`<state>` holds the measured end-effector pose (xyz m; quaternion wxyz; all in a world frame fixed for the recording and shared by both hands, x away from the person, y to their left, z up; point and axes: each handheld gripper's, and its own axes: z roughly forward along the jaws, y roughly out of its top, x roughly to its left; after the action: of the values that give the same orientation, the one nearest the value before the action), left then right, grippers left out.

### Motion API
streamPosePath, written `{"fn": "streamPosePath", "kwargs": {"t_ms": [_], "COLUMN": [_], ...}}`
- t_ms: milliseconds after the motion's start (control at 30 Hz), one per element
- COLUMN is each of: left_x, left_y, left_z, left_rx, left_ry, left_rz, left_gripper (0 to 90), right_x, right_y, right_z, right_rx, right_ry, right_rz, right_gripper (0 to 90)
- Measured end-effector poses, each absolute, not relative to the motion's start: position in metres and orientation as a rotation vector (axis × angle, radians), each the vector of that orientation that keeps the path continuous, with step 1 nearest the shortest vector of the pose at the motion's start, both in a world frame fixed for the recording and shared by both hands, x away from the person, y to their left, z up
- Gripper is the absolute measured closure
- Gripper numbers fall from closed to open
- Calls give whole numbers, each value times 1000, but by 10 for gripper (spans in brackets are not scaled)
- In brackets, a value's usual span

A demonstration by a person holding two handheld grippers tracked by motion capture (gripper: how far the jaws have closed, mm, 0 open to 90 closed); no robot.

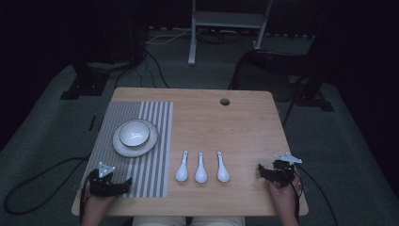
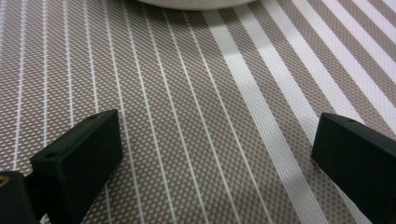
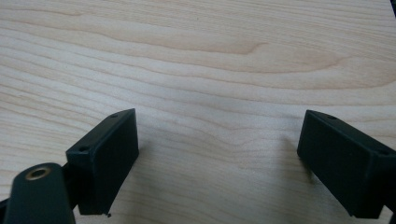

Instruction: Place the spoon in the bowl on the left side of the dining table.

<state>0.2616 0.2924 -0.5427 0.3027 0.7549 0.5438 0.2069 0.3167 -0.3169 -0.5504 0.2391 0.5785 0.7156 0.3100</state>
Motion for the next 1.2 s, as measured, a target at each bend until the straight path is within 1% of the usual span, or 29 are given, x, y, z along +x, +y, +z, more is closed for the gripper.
{"fn": "streamPosePath", "kwargs": {"t_ms": [67,167,233,400,567,800,1200], "left_x": [255,247,243,236,236,239,242], "left_y": [297,304,307,312,309,309,303], "left_z": [-538,-531,-532,-539,-539,-538,-531], "left_rx": [1993,2018,2045,2099,2126,2118,2120], "left_ry": [1434,1435,1433,1391,1358,1365,1354], "left_rz": [555,559,527,513,510,452,448], "left_gripper": [0,0,0,0,0,0,12], "right_x": [317,317,317,317,317,317,317], "right_y": [-317,-317,-317,-317,-317,-317,-317], "right_z": [-550,-550,-550,-550,-550,-550,-550], "right_rx": [1584,1583,1581,1580,1580,1580,1580], "right_ry": [1960,1960,1962,1962,1962,1962,1962], "right_rz": [849,848,849,849,849,849,849], "right_gripper": [119,119,119,119,119,119,119]}}
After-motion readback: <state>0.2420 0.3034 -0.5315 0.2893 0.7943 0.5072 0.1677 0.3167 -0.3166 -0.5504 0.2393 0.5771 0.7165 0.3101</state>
